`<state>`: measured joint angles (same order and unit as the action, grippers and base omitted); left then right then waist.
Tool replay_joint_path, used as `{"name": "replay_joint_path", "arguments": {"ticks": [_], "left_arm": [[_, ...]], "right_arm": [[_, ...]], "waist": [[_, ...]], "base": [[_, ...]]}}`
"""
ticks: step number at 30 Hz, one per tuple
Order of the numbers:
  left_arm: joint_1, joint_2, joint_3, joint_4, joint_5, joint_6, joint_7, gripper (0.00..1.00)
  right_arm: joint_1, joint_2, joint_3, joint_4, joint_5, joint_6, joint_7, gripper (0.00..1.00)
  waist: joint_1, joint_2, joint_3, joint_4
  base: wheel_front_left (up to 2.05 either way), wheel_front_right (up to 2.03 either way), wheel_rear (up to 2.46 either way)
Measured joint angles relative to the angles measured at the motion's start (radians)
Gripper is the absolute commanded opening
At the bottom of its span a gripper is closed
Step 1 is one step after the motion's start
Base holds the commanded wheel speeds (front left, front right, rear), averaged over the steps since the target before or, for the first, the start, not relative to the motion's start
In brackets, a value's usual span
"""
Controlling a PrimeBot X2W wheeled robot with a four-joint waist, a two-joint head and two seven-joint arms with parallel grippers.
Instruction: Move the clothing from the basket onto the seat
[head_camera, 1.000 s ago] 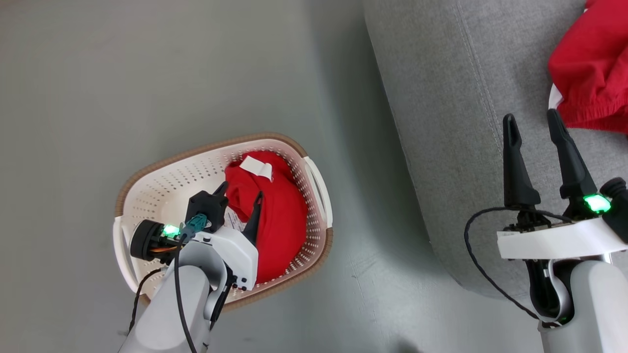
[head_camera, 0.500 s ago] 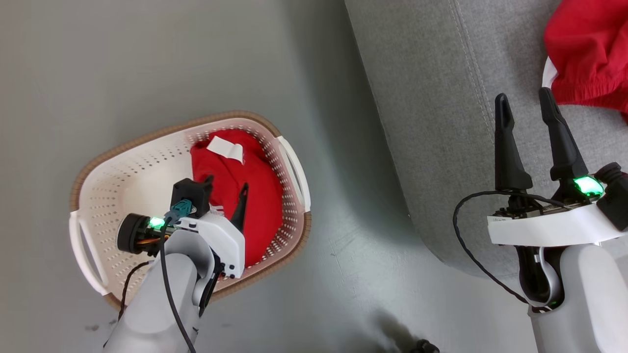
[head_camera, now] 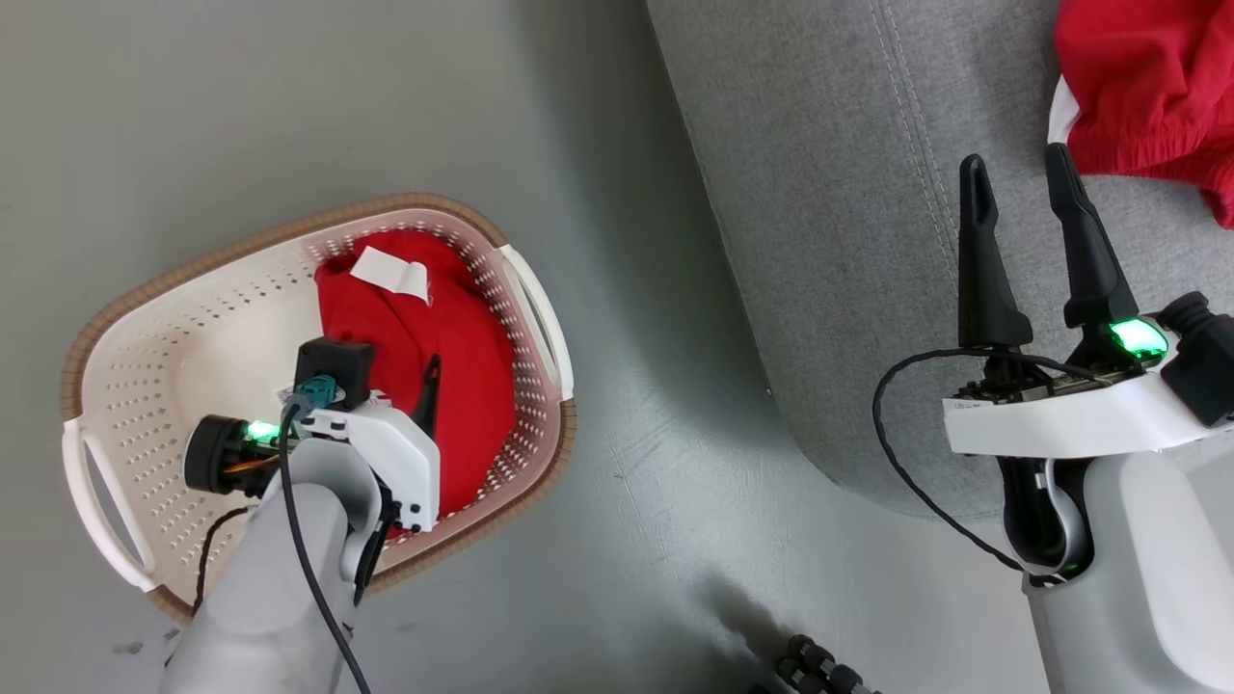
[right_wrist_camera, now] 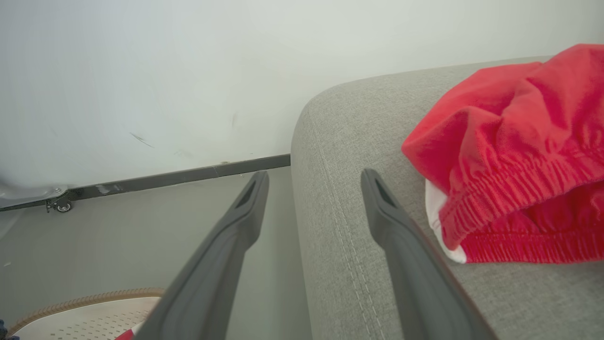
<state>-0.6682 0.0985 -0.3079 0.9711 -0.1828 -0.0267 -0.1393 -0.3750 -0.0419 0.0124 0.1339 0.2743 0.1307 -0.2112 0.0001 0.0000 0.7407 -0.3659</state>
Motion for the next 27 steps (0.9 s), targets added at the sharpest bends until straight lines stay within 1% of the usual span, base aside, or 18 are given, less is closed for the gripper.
{"name": "replay_joint_path", "arguments": {"ticks": [3,7,14,17,19,22,26,27], "left_arm": [[-0.021,0.007,0.012,0.012,-0.009,0.002,0.007,1.00],[-0.041,0.018,0.027,0.024,-0.010,0.021,0.007,1.00],[-0.055,0.018,0.041,0.053,-0.026,0.045,0.007,1.00],[-0.060,0.016,0.053,0.057,-0.026,0.073,0.006,1.00],[-0.060,0.013,0.059,0.064,-0.032,0.080,0.006,1.00],[-0.061,0.001,0.065,0.073,-0.053,0.078,0.006,1.00],[-0.062,-0.018,0.062,0.087,-0.071,0.041,0.007,1.00],[-0.063,-0.018,0.058,0.088,-0.070,0.032,0.007,0.93]], "right_arm": [[-0.018,0.000,0.005,0.008,0.004,0.000,0.000,1.00],[-0.048,0.000,0.018,0.013,0.008,0.000,-0.010,1.00],[-0.060,0.000,0.027,0.033,0.008,0.000,-0.019,1.00],[-0.061,0.000,0.027,0.037,0.008,0.000,-0.019,1.00],[-0.063,0.000,0.027,0.040,0.008,0.000,-0.021,1.00],[-0.080,0.000,0.028,0.049,0.008,0.000,-0.025,1.00],[-0.101,0.000,0.030,0.060,0.008,0.000,-0.028,1.00],[-0.101,0.000,0.030,0.063,0.008,0.000,-0.028,1.00]], "waist": [[0.0000,0.0000,0.011,-0.009],[0.0000,0.0000,0.024,-0.018],[0.0000,0.0000,0.040,-0.026],[0.0000,0.0000,0.047,-0.026],[0.0000,0.0000,0.049,-0.024],[0.0000,0.0000,0.052,-0.021],[0.0000,0.0000,0.056,-0.018],[0.0000,0.0000,0.056,-0.017]], "base": [[0.00,0.00,0.00],[0.00,0.00,0.00],[0.00,0.00,0.00],[0.00,0.00,0.00],[0.00,0.00,0.00],[0.00,0.00,0.00],[0.00,0.00,0.00],[0.00,0.00,0.00]]}}
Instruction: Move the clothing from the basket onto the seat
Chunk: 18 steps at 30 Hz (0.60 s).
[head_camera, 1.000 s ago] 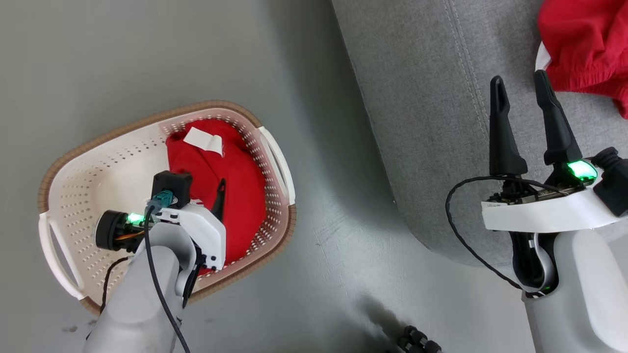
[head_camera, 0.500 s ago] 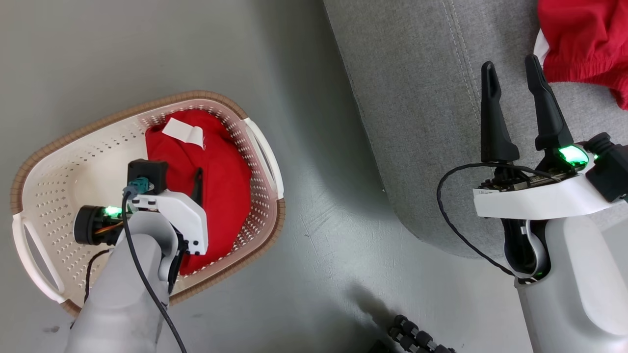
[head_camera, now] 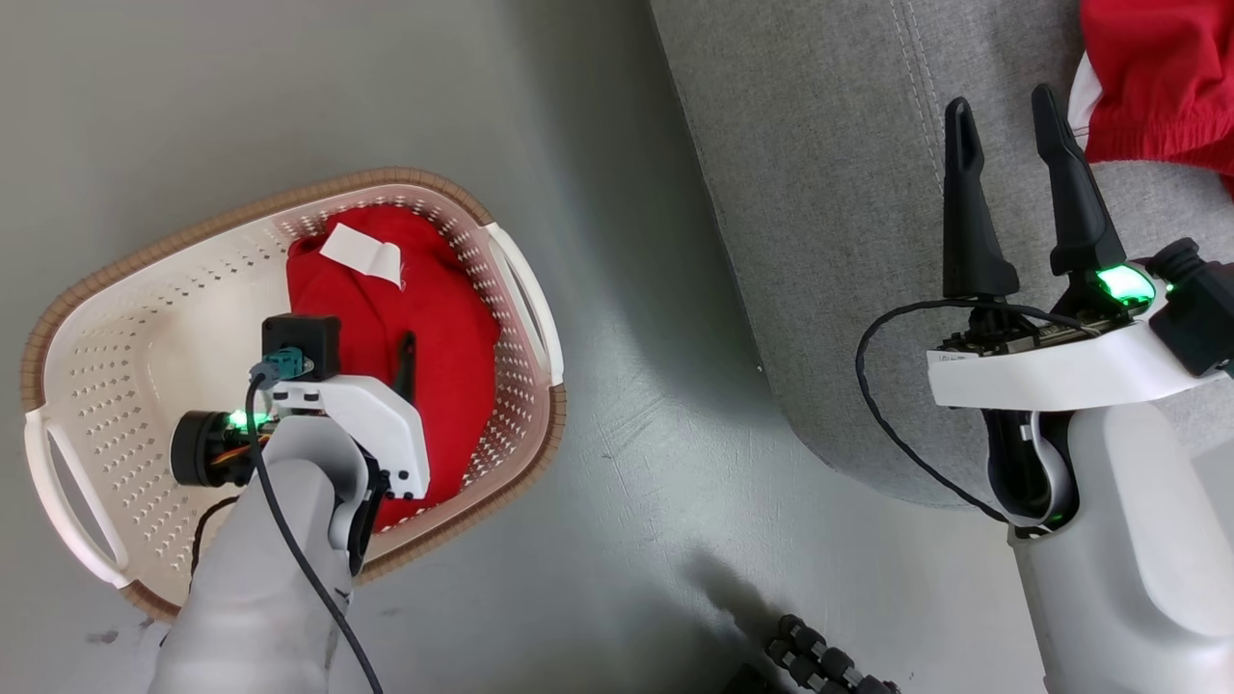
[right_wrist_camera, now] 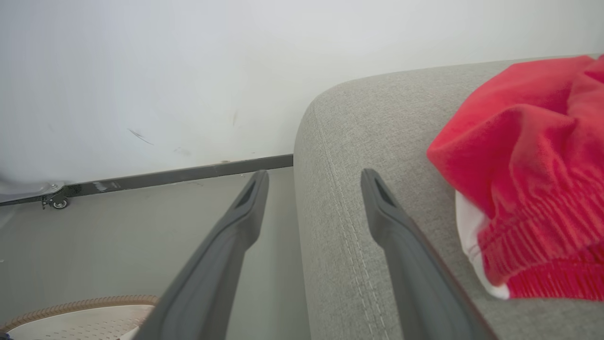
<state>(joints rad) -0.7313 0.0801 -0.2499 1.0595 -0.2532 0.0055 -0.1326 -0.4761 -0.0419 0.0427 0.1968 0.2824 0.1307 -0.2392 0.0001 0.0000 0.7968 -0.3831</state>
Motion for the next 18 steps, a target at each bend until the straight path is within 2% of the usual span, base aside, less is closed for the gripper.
{"name": "replay_joint_path", "arguments": {"ticks": [2,3,4,5,18], "left_arm": [[-0.007,0.000,-0.002,0.003,0.000,-0.015,-0.001,0.46],[-0.012,0.000,-0.002,0.003,0.000,-0.015,-0.001,0.37],[-0.016,0.000,-0.004,0.003,0.000,-0.016,-0.003,0.10],[-0.017,0.000,-0.006,0.004,0.000,-0.020,-0.010,0.00],[-0.038,-0.015,-0.008,0.005,0.000,-0.033,-0.076,0.00]], "right_arm": [[0.000,0.000,0.001,0.003,-0.001,0.000,-0.002,1.00],[0.000,0.000,0.001,0.004,-0.001,0.000,-0.003,1.00],[0.000,0.000,0.001,0.005,-0.002,0.000,-0.004,1.00],[0.000,0.000,0.002,0.006,-0.003,0.000,-0.004,1.00],[-0.042,-0.001,0.018,0.033,-0.046,0.000,-0.007,1.00]], "waist": [[0.0000,0.0000,0.000,0.001],[0.0000,0.0000,-0.001,0.001],[0.0000,0.0000,-0.002,0.002],[0.0000,0.0000,-0.003,0.002],[0.0000,0.0000,-0.038,0.025]], "base": [[0.00,0.00,0.00],[0.00,0.00,0.00],[0.00,0.00,0.00],[0.00,0.00,0.00],[0.00,0.00,0.00]]}}
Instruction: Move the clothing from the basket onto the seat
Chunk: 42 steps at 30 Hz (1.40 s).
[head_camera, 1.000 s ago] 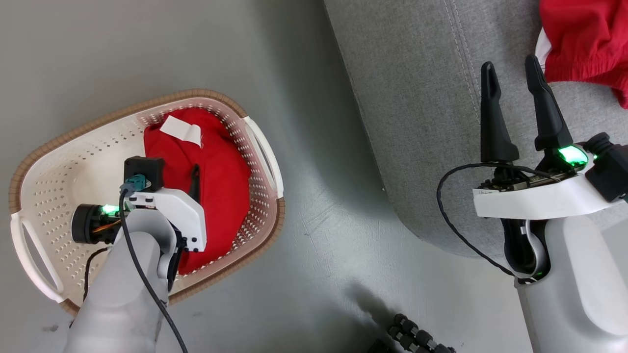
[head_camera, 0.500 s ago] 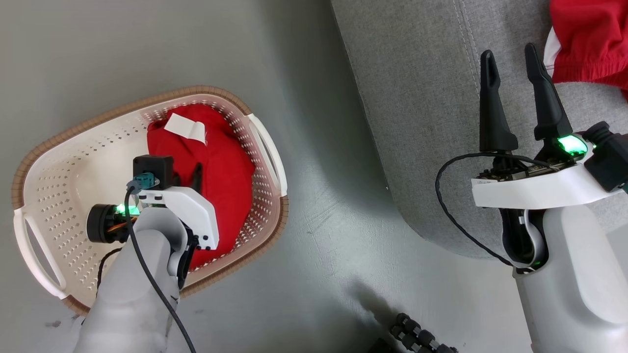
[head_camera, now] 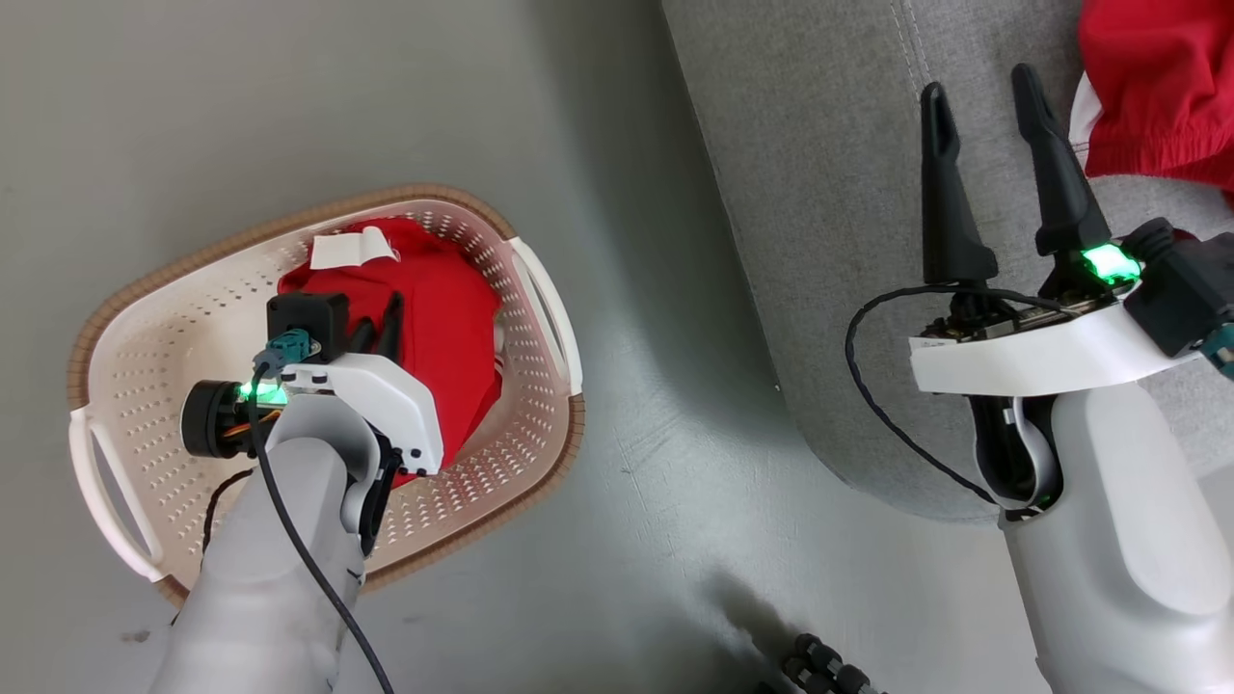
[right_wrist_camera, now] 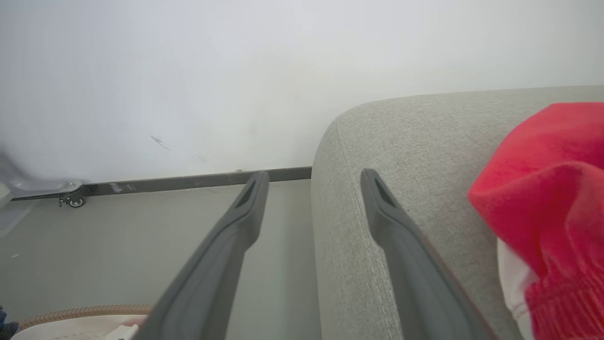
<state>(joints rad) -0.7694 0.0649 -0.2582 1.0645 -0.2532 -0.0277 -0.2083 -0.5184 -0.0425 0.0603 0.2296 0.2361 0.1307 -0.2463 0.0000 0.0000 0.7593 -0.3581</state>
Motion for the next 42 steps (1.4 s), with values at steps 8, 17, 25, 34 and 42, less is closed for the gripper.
{"name": "replay_joint_path", "arguments": {"ticks": [8,17,25,34,42], "left_arm": [[0.000,-0.006,0.003,-0.021,-0.004,-0.005,-0.030,0.00],[0.007,-0.010,-0.013,-0.067,-0.002,-0.008,-0.038,0.00],[0.010,-0.014,-0.016,-0.169,0.003,-0.007,-0.039,0.00],[0.056,-0.019,0.001,-0.296,0.011,0.002,-0.039,0.00],[0.075,-0.023,0.013,-0.416,0.022,0.010,-0.039,0.00]], "right_arm": [[-0.023,-0.022,0.011,0.005,-0.023,0.000,0.000,1.00],[-0.040,-0.045,0.015,0.012,-0.052,0.000,0.000,1.00],[-0.040,-0.067,0.017,0.031,-0.059,0.000,-0.001,1.00],[-0.039,-0.095,0.034,0.038,-0.068,0.000,-0.001,1.00],[-0.037,-0.128,0.055,0.060,-0.069,0.000,0.000,1.00]], "waist": [[0.0000,0.0000,-0.041,0.038],[0.0000,0.0000,-0.094,0.087],[0.0000,0.0000,-0.151,0.132],[0.0000,0.0000,-0.223,0.181],[0.0000,0.0000,-0.295,0.220]], "base": [[0.00,0.00,0.00],[0.00,0.00,0.00],[0.00,0.00,0.00],[0.00,0.00,0.00],[0.00,0.00,0.00]]}}
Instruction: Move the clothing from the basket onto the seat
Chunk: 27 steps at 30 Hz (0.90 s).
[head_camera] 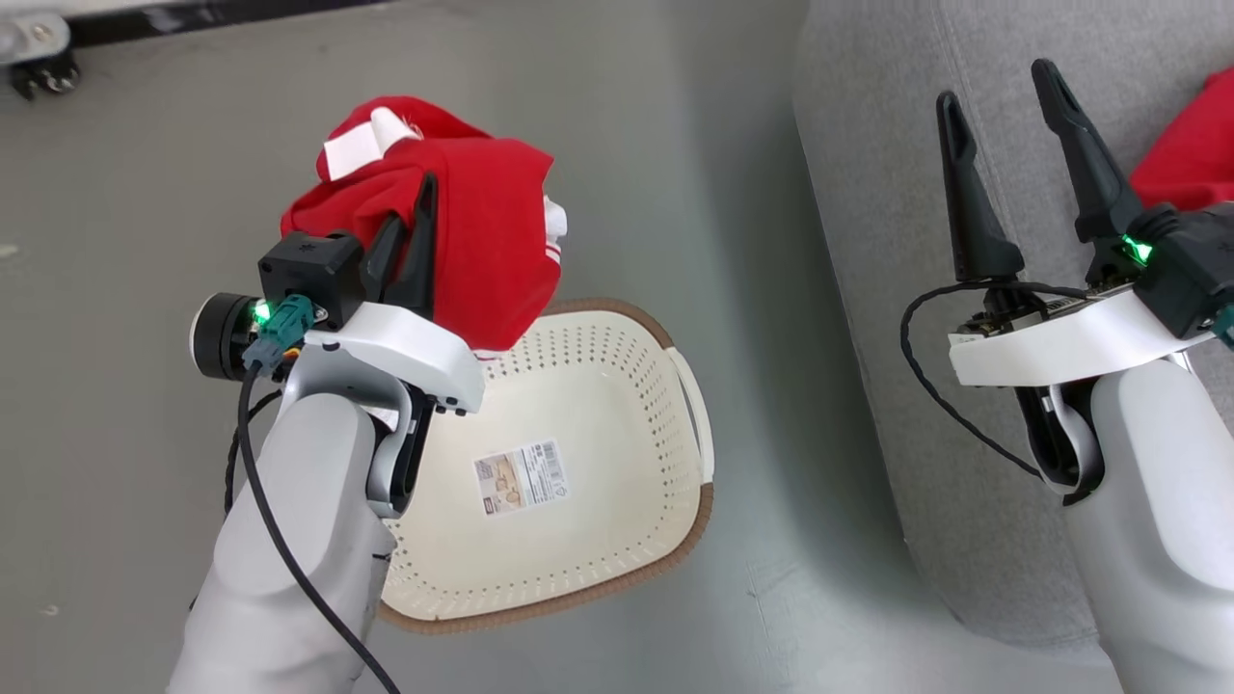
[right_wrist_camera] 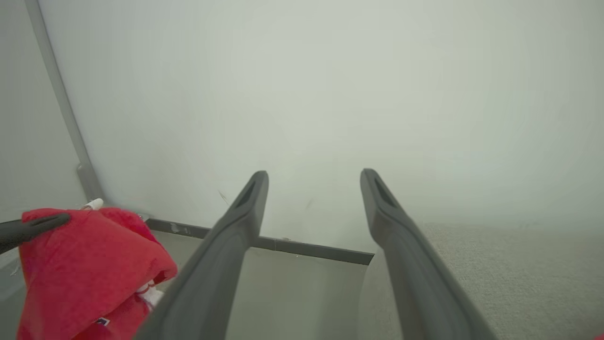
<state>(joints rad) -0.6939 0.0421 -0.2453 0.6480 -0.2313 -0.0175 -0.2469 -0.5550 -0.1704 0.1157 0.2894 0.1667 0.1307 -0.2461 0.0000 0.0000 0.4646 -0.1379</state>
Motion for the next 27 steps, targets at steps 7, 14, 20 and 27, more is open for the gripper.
{"name": "replay_joint_path", "arguments": {"ticks": [7,14,20,27], "left_arm": [[0.037,-0.006,0.000,-0.080,0.020,0.000,0.000,0.00],[0.080,-0.005,-0.001,-0.128,0.027,-0.009,-0.001,0.00],[0.114,-0.004,-0.006,-0.141,0.029,-0.020,-0.001,0.00],[0.141,-0.003,-0.041,-0.167,0.046,-0.046,-0.001,0.00]], "right_arm": [[0.001,-0.020,0.027,0.010,0.001,0.000,0.018,1.00],[0.036,-0.027,0.038,0.043,0.015,0.000,0.048,1.00],[0.078,-0.027,0.048,0.068,0.038,0.000,0.081,1.00],[0.104,-0.037,0.082,0.076,0.068,0.000,0.127,1.00]], "waist": [[0.0000,0.0000,-0.068,0.031],[0.0000,0.0000,-0.140,0.060],[0.0000,0.0000,-0.191,0.077],[0.0000,0.0000,-0.262,0.100]], "base": [[0.00,0.00,0.00],[0.00,0.00,0.00],[0.00,0.00,0.00],[0.00,0.00,0.00]]}}
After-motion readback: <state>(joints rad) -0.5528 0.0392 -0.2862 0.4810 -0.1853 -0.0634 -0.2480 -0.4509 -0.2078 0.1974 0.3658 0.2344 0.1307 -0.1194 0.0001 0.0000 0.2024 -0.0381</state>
